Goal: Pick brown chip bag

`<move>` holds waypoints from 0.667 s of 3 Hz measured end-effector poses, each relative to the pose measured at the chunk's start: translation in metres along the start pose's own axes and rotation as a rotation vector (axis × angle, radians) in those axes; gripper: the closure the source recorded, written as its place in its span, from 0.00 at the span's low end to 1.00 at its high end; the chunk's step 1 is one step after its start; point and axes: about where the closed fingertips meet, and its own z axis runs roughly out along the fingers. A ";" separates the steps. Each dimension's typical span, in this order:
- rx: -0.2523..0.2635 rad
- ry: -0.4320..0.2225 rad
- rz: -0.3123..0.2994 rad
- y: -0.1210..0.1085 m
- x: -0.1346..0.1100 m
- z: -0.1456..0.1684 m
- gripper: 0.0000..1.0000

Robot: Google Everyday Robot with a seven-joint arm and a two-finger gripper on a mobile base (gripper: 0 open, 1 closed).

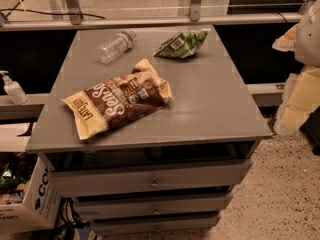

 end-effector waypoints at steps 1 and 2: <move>0.000 0.000 0.000 0.000 0.000 0.000 0.00; -0.017 -0.029 -0.008 0.011 -0.005 0.007 0.00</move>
Offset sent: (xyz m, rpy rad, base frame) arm -0.0213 0.0234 -0.0271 0.0797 0.0431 0.0509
